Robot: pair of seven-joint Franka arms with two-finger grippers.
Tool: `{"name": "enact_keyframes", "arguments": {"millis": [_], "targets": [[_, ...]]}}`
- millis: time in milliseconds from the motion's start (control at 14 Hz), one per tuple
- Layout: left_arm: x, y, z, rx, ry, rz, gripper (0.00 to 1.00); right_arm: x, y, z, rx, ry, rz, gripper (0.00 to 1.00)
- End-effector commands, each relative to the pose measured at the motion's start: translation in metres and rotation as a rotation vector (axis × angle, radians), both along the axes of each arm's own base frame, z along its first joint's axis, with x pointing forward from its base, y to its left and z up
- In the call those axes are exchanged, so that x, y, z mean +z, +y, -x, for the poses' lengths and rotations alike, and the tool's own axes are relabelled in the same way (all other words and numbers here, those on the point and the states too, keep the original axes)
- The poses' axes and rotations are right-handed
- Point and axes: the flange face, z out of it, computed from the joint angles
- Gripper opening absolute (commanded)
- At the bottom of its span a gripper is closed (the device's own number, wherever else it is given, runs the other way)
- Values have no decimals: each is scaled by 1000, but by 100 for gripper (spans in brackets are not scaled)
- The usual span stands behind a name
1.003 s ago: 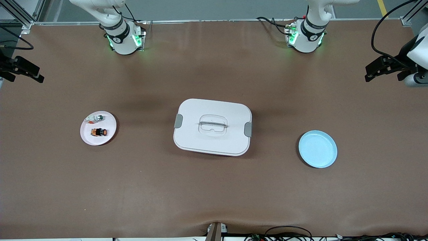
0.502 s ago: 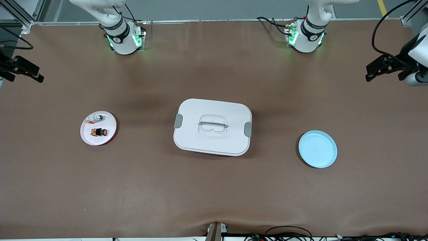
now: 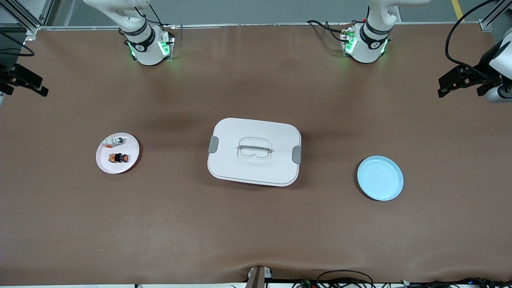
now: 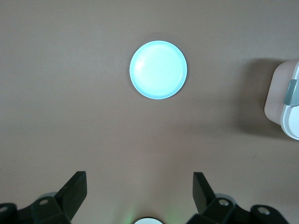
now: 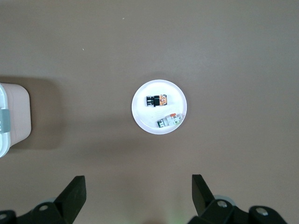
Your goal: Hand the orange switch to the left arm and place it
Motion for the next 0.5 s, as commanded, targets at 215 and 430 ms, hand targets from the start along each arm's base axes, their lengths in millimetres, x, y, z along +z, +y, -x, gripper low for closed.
{"name": "enact_keyframes", "arguments": {"millis": [215,430], "targets": [[7,0,2,-19,-8,15,100,-52,-7,-38,-7,104,-2,100],[7,-1,2,-18,-8,13,100,-82,-9,-52,-16,158,-5,100]]}}
